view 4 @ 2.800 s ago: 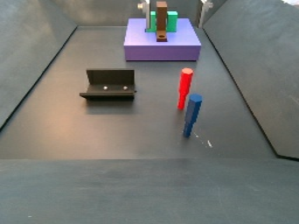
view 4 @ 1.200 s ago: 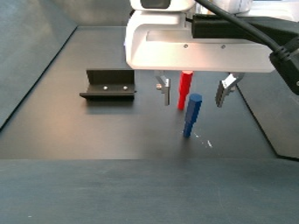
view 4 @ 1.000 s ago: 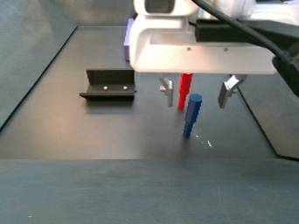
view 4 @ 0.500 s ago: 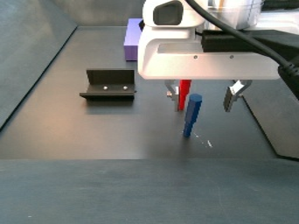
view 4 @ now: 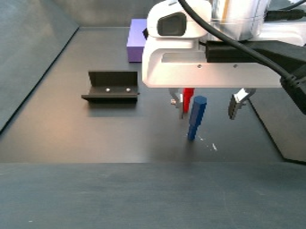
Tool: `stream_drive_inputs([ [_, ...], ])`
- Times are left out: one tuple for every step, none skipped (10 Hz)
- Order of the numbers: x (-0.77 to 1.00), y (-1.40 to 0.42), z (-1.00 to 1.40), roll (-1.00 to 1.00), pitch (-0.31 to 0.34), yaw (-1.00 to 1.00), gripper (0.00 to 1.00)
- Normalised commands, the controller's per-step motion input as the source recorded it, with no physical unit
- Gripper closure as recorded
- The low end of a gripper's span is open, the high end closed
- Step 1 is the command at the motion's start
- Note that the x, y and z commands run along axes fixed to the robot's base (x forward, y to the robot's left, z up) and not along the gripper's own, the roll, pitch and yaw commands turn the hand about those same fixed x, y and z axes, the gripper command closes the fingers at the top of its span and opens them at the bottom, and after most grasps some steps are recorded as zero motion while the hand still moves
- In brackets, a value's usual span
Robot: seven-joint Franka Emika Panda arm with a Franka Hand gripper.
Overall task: Pick up the blue object. Move up. Move to above the board. Insert the blue object.
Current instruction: Pick up the blue object.
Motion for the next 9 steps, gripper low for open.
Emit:
stream_drive_inputs([
  [0.0,0.0,0.0,0.0,0.0,0.0,1.0],
  [0.0,0.0,0.0,0.0,0.0,0.0,1.0],
  [0.0,0.0,0.0,0.0,0.0,0.0,1.0],
  [0.0,0.0,0.0,0.0,0.0,0.0,1.0],
  [0.0,0.0,0.0,0.0,0.0,0.0,1.0],
  [0.0,0.0,0.0,0.0,0.0,0.0,1.0],
  [0.0,0.0,0.0,0.0,0.0,0.0,1.0],
  [0.0,0.0,0.0,0.0,0.0,0.0,1.0],
  [0.0,0.0,0.0,0.0,0.0,0.0,1.0],
])
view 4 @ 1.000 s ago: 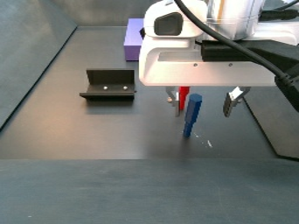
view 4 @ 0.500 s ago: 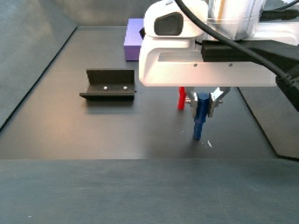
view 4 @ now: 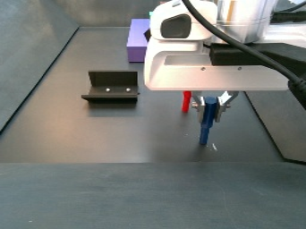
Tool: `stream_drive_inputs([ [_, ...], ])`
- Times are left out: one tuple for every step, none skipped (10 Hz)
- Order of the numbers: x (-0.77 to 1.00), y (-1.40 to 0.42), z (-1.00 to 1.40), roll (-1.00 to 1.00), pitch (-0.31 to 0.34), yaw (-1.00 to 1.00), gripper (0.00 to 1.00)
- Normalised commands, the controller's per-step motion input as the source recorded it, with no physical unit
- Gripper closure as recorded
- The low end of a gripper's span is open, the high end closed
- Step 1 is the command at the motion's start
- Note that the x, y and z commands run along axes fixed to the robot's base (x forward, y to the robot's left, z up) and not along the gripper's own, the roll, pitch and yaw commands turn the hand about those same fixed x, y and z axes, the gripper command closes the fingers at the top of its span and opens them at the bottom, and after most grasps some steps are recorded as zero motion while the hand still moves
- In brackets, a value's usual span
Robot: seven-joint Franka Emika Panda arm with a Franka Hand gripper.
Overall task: Pick up the blue object. Move up. Move to above the board. Insert the blue object.
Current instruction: Pick up the blue object, then move up.
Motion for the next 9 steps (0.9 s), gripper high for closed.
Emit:
stream_drive_inputs([
  [0.0,0.0,0.0,0.0,0.0,0.0,1.0],
  [0.0,0.0,0.0,0.0,0.0,0.0,1.0],
  [0.0,0.0,0.0,0.0,0.0,0.0,1.0],
  [0.0,0.0,0.0,0.0,0.0,0.0,1.0],
  [0.0,0.0,0.0,0.0,0.0,0.0,1.0],
  [0.0,0.0,0.0,0.0,0.0,0.0,1.0],
  [0.0,0.0,0.0,0.0,0.0,0.0,1.0],
  [0.0,0.0,0.83,0.0,0.0,0.0,1.0],
  [-0.01,-0.08,0.76,-0.01,0.031,0.01,1.0],
])
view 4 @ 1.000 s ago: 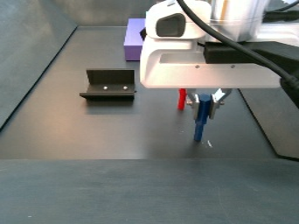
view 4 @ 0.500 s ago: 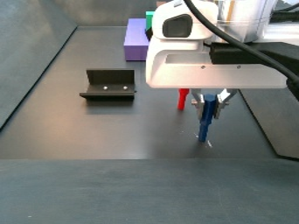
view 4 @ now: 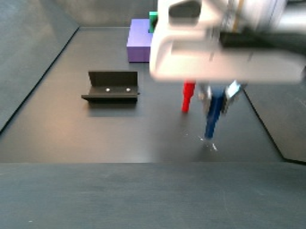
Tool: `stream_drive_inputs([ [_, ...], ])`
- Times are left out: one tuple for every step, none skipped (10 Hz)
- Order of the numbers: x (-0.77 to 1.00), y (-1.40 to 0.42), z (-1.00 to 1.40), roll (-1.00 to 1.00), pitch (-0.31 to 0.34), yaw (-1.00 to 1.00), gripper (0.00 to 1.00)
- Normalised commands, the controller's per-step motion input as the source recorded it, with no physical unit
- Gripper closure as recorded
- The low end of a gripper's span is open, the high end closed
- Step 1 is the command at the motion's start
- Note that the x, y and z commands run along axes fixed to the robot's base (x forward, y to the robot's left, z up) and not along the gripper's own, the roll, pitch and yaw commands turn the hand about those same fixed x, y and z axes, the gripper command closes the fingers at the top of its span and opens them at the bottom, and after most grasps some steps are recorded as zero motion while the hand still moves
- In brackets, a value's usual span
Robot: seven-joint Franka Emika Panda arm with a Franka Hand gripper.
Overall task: Pick up the blue object. Move up. Move to above the board. Insert the blue object.
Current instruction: Move up, then move to above the board.
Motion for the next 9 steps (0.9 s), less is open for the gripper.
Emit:
stream_drive_inputs([
  [-0.02,-0.06,0.52,0.02,0.049,0.01,1.0],
  [0.0,-0.03,0.23,0.07,0.041,0.01,1.0],
  [0.0,0.0,1.4,0.0,0.0,0.0,1.0],
  [-0.02,0.01,1.4,-0.03,0.017,0.0,1.0],
  [-0.05,0.0,1.4,0.0,0.026,0.0,1.0],
  [0.01,0.01,1.4,0.01,0.018,0.0,1.0],
  [0.04,0.03,1.4,-0.02,0.061,0.0,1.0],
  [0.01,0.0,0.7,0.0,0.083,0.0,1.0],
  [0.02,0.0,0.42,0.01,0.065,0.0,1.0],
])
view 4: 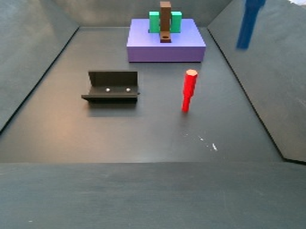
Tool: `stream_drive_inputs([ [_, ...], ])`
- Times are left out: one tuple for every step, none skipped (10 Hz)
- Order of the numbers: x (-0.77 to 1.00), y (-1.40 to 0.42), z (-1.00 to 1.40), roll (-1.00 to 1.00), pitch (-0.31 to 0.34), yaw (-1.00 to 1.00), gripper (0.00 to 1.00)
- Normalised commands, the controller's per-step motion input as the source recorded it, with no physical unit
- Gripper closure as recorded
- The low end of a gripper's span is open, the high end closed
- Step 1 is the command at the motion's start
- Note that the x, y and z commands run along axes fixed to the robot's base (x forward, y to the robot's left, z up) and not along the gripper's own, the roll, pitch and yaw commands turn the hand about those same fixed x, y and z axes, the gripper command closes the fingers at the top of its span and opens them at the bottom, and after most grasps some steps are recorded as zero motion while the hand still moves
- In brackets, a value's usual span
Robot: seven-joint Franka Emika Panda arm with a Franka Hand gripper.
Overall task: Pick up the blue object. Move up. Move to above the board. Insert the blue object.
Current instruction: Move to above the board.
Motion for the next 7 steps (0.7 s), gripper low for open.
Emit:
stream_drive_inputs([
  [0.23,-1.4,0.15,-0.01,0.046,0.34,1.0],
  [0.22,-1.4,0.12,0.03,0.04,0.31,1.0],
  [0.22,-1.4,0.12,0.05,0.009,0.22,1.0],
  [0.21,-1.4,0.13,-0.01,-0.016,0.09,1.0],
  [0.21,-1.4,0.13,0.02,0.003,0.05,1.0],
  [0.21,-1.4,0.13,0.03,0.022,0.03,1.0],
  [0.22,-1.4,0.14,-0.02,0.029,0.02,1.0],
])
